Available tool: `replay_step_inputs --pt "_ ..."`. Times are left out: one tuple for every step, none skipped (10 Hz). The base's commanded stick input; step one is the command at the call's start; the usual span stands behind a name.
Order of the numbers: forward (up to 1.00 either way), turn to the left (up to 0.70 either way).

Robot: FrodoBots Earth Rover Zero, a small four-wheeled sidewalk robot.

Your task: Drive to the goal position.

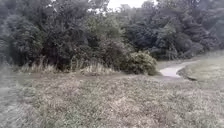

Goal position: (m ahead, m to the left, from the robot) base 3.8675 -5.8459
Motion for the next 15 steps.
replay_step_inputs --pt "0.41 0.0" --pt "0.45 0.0" --pt "0.45 0.0" --pt "0.45 0.0" --pt "0.45 0.0" --pt "0.45 0.0" --pt "0.45 0.0" --pt "0.45 0.0" --pt "0.45 0.0" --pt "0.45 0.0" --pt "0.45 0.0" --pt "0.45 0.0" --pt "0.45 0.0" --pt "0.45 0.0" --pt "0.29 0.0"
